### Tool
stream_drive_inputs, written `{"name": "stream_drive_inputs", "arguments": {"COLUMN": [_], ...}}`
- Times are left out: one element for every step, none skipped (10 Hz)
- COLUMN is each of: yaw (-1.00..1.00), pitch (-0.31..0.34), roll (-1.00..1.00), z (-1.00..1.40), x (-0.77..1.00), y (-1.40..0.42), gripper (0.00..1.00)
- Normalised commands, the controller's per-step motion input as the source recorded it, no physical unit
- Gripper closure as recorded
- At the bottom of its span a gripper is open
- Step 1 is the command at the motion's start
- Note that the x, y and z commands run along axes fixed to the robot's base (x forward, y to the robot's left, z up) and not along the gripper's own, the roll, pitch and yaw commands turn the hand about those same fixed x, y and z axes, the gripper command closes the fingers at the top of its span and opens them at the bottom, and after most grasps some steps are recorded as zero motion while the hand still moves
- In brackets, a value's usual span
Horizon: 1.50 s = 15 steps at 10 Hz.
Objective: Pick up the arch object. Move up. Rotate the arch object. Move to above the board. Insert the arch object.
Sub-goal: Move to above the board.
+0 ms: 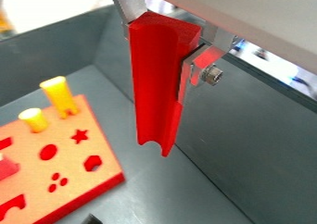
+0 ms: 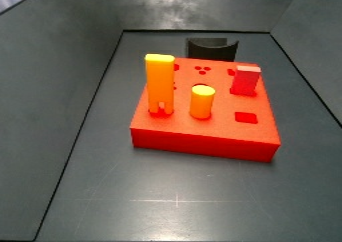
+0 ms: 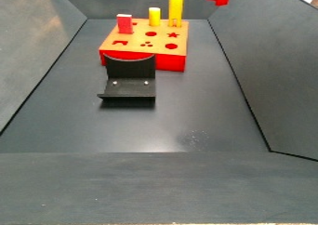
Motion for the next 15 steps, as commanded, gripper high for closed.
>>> {"name": "stream_drive_inputs", "arguments": {"yaw": [1.0,1.0,1.0,1.0,1.0,1.0,1.0,1.0,1.0,1.0,1.0,1.0,1.0,1.0,1.0], "pitch": [0.029,0.03,0.035,0.039,0.045,0.047,0.052,0.058,0.065,0.072,0.079,0.09,0.1,0.11,0.135], "roll": [0.06,0.07,0.06,0.06,0.06,0.06,0.06,0.06,0.06,0.07,0.08,0.09,0.1,0.11,0.13], "z": [0.02,0.03,0.02,0.02,0.02,0.02,0.02,0.02,0.02,0.01,0.01,0.02,0.02,0.02,0.01], "x": [0.24,0.25,0.27,0.27,0.29,0.3,0.31,0.33,0.35,0.27,0.19,0.1,0.08,0.08,0.08], "y": [-1.0,-1.0,-1.0,-1.0,-1.0,-1.0,-1.0,-1.0,-0.99,-0.68,-0.41,-0.2,-0.14,-0.11,-0.07], "gripper": [1.0,1.0,1.0,1.0,1.0,1.0,1.0,1.0,1.0,1.0,1.0,1.0,1.0,1.0,1.0]}}
